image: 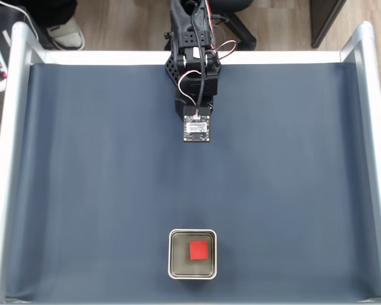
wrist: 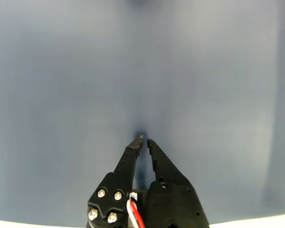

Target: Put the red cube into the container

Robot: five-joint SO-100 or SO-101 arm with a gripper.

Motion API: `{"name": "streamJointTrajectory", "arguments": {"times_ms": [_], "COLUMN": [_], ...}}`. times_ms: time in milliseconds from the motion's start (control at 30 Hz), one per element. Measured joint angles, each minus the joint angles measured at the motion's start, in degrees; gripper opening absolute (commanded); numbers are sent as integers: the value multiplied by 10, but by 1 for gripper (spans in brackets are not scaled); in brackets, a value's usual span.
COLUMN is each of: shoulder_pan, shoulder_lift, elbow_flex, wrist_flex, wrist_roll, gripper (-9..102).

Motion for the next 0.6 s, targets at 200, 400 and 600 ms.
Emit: {"name": "streamJointTrajectory", "arguments": {"times_ms": [200, 400, 600], "shoulder_pan": [0, -2, -2], "shoulder_lift": [7, 7, 7], "elbow_flex": [0, 0, 0], "wrist_flex": [23, 27, 27], "wrist_roll": [-33, -48, -48], "gripper": [1, 1, 1]}}
